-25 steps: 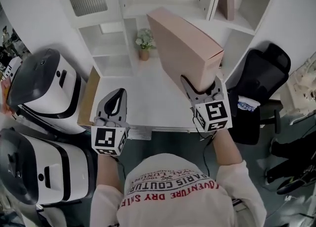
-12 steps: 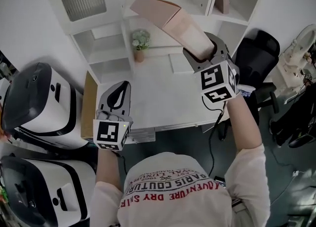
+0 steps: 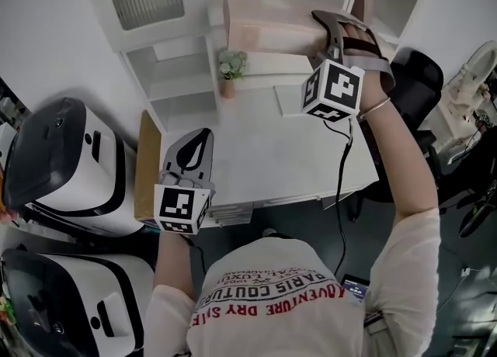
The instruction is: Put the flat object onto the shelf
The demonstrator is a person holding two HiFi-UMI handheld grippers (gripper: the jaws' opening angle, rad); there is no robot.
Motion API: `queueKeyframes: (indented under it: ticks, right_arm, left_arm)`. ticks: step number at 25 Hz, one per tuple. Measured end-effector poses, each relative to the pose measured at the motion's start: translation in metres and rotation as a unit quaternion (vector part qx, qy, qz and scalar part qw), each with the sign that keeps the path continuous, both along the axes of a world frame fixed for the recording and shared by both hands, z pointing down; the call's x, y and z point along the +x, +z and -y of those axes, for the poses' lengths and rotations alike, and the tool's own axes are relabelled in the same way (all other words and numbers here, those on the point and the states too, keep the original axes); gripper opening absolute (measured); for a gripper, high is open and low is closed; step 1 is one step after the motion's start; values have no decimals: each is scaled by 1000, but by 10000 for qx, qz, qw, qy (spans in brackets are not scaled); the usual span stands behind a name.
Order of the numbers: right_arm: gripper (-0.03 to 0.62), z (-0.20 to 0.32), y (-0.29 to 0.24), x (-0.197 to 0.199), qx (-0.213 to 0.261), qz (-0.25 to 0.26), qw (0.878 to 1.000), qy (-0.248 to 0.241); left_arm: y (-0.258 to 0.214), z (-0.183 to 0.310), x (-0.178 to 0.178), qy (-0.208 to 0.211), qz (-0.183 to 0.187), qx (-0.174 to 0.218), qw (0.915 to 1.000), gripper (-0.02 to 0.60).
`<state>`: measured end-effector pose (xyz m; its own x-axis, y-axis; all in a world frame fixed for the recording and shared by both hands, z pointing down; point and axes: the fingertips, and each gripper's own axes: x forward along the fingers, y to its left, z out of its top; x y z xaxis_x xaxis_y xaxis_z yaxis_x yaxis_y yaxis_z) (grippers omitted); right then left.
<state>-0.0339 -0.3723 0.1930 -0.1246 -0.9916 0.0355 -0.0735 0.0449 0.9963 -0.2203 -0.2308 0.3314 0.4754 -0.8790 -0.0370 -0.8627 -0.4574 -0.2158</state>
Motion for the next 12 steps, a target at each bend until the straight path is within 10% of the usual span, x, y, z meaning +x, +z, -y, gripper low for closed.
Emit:
queueKeyframes:
  ticks: [12]
  right_arm:
    - [316, 83, 24, -32, -428, -158, 9989, -113]
  left_arm:
    - [-9, 44, -9, -272, 79, 125, 9995, 18]
